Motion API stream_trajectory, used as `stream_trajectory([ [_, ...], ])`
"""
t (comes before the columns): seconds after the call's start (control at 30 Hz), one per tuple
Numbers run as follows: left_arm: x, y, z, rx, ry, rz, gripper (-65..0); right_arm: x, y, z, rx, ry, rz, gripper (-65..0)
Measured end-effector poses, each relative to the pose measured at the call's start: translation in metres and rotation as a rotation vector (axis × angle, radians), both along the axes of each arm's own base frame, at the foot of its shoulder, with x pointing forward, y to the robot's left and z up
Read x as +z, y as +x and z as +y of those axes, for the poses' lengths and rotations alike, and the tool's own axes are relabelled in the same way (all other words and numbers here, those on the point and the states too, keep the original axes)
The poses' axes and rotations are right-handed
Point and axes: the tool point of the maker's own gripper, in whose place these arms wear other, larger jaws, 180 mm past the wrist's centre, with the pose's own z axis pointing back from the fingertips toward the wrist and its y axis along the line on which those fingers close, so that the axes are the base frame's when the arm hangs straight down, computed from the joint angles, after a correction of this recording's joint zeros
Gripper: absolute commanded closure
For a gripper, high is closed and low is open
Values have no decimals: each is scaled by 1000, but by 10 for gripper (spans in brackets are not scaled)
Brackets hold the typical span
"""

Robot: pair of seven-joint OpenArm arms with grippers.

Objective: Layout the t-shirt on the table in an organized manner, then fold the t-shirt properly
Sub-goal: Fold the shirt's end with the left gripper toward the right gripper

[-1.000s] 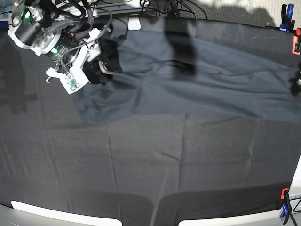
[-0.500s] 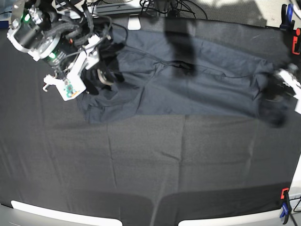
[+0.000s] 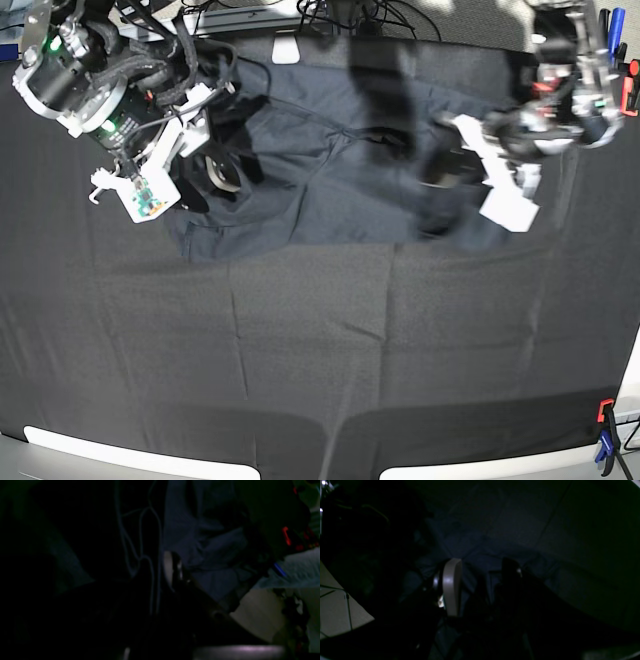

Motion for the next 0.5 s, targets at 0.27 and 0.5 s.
stream_trajectory([
  [0.27,4,1,-12,-27,-21,-19,-73,-3,1,-5,-14,-33,-2,-257],
  [0.5,13,1,-17,-27,-81,-28,-384,-9,4,-19,-52,-120,-4,-334],
])
